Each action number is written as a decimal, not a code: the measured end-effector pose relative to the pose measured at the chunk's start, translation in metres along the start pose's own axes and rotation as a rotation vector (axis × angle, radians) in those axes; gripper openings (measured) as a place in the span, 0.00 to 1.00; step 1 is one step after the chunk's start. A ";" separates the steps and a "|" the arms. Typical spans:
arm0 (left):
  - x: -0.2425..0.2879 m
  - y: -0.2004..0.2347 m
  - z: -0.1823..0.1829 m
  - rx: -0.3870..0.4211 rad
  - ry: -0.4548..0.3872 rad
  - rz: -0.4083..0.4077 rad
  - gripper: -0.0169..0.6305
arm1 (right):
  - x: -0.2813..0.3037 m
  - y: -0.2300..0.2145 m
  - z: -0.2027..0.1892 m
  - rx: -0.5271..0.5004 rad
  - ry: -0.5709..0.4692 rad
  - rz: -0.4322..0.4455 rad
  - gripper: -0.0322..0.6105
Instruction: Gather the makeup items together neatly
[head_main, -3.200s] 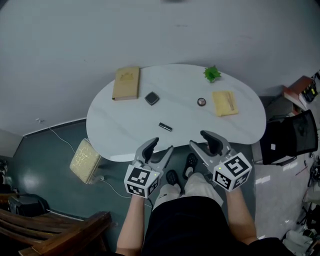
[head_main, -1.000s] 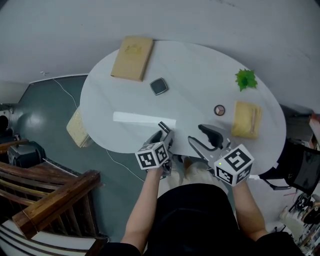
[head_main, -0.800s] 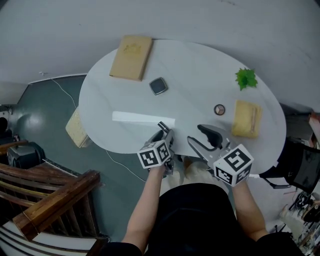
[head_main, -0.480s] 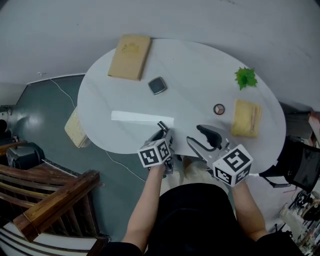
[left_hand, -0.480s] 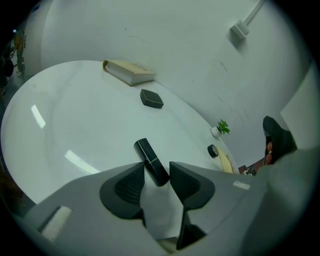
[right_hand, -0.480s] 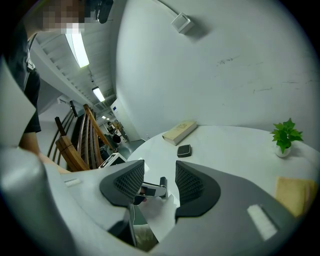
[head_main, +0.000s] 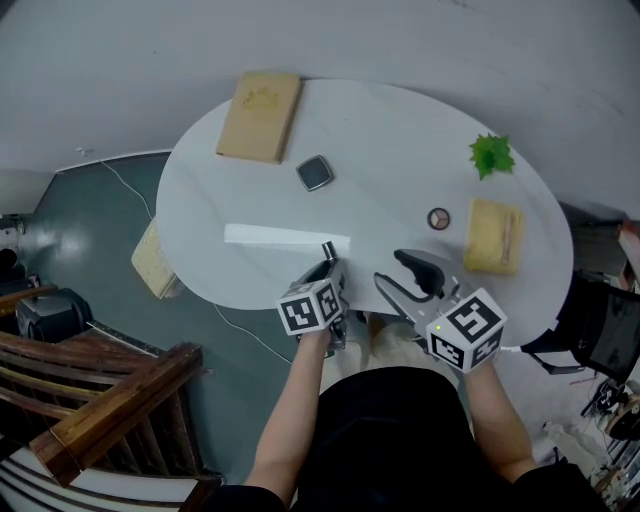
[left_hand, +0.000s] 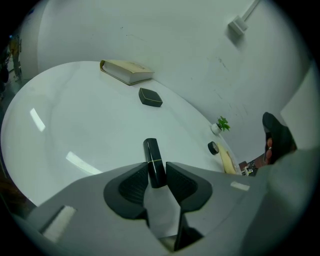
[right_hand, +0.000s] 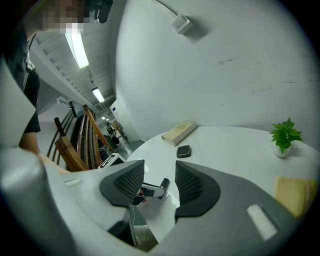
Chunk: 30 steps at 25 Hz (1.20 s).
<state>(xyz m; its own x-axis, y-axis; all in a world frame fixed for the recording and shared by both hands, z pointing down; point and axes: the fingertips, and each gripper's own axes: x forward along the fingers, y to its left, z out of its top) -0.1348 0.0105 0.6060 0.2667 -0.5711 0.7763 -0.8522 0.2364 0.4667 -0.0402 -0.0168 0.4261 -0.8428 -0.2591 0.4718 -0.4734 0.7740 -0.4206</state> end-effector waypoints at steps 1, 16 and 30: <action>0.000 0.000 0.000 0.004 0.003 -0.001 0.19 | 0.000 0.000 0.000 0.001 -0.004 -0.001 0.34; 0.006 -0.017 0.003 0.055 0.052 -0.063 0.17 | -0.016 -0.009 -0.004 0.029 -0.026 -0.054 0.34; 0.040 -0.068 0.024 0.175 0.104 -0.126 0.17 | -0.047 -0.040 -0.009 0.091 -0.080 -0.162 0.34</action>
<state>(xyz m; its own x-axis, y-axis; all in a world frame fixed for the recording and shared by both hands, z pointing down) -0.0769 -0.0473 0.5955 0.4128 -0.5014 0.7604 -0.8719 0.0239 0.4891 0.0206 -0.0300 0.4276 -0.7696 -0.4235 0.4778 -0.6225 0.6641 -0.4141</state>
